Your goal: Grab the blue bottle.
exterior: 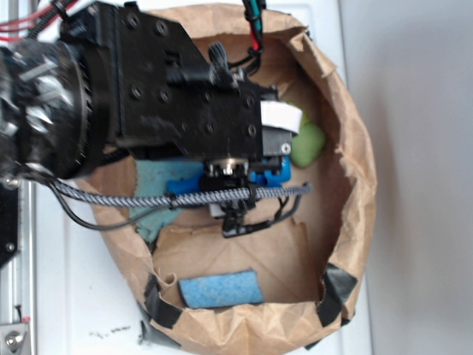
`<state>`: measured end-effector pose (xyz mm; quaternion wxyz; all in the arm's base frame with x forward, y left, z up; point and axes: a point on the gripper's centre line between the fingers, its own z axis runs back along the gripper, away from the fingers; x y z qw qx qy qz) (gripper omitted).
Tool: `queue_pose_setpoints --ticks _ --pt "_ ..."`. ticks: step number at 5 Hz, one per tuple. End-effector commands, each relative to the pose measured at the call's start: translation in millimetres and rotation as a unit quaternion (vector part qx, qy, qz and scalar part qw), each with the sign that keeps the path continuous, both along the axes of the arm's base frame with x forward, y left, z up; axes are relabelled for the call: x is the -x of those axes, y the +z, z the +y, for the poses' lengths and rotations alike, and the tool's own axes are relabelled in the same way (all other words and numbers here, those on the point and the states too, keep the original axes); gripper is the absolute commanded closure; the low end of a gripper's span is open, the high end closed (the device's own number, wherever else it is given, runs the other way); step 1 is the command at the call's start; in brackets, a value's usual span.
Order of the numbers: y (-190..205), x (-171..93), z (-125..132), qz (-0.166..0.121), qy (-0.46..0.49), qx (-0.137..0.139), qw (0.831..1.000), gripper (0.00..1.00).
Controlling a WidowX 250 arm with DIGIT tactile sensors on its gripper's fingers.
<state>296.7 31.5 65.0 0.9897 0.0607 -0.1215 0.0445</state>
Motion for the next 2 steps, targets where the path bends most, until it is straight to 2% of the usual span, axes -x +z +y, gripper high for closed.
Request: queue_pose_setpoints --ticks 1,2 --pt "-22.4 -37.6 -11.4 -0.011 -0.001 -0.018 1.000 0.00" --pt "-29.1 -49.7 -8.9 -0.006 0.005 -0.031 0.999 0.00"
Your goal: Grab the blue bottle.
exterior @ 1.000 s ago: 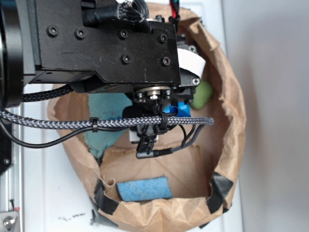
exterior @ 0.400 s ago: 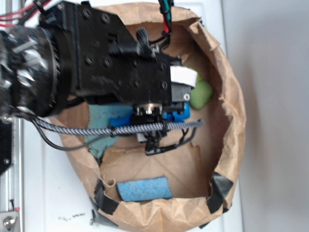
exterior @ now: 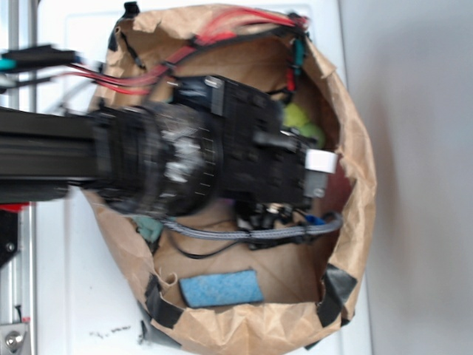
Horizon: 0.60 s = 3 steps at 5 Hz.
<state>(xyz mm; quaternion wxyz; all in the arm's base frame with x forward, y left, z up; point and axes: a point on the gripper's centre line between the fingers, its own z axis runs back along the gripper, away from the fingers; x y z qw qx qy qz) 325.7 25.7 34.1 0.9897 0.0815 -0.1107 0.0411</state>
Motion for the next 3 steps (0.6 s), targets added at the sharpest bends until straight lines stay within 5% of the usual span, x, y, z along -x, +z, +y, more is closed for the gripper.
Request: queue_pose_setpoints --ticks 1,3 --pt "-7.3 -26.9 1.0 -0.020 0.022 -0.018 0.999 1.00" --pt "31.8 -24.5 3.2 -0.052 0.013 -0.020 0.998 1.00"
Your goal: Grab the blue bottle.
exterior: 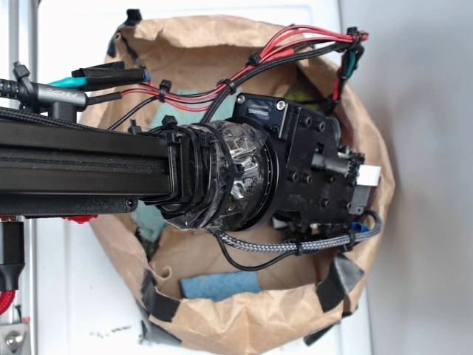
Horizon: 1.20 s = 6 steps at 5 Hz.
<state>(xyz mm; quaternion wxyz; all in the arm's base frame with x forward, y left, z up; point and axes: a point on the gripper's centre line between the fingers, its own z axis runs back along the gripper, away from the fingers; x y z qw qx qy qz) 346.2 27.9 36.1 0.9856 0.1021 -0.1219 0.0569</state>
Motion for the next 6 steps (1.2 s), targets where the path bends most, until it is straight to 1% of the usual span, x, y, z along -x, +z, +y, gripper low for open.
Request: queue_pose_setpoints --ticks 1,2,3,4,5,6 --pt "58.4 20.5 8.9 -0.052 -0.015 0.012 0.998 1.00" --pt "88.2 49.5 18.9 -0.045 -0.015 0.026 0.999 1.00" --pt "122.8 69.6 33.6 -0.025 -0.006 0.039 0.999 1.00" --pt "149.2 82.9 42.6 -0.019 0.003 0.066 0.998 1.00" --pt "166.9 89.3 42.0 -0.032 0.006 0.079 0.996 1.00" --pt "165.3 99.9 26.8 -0.073 -0.011 0.050 0.996 1.00"
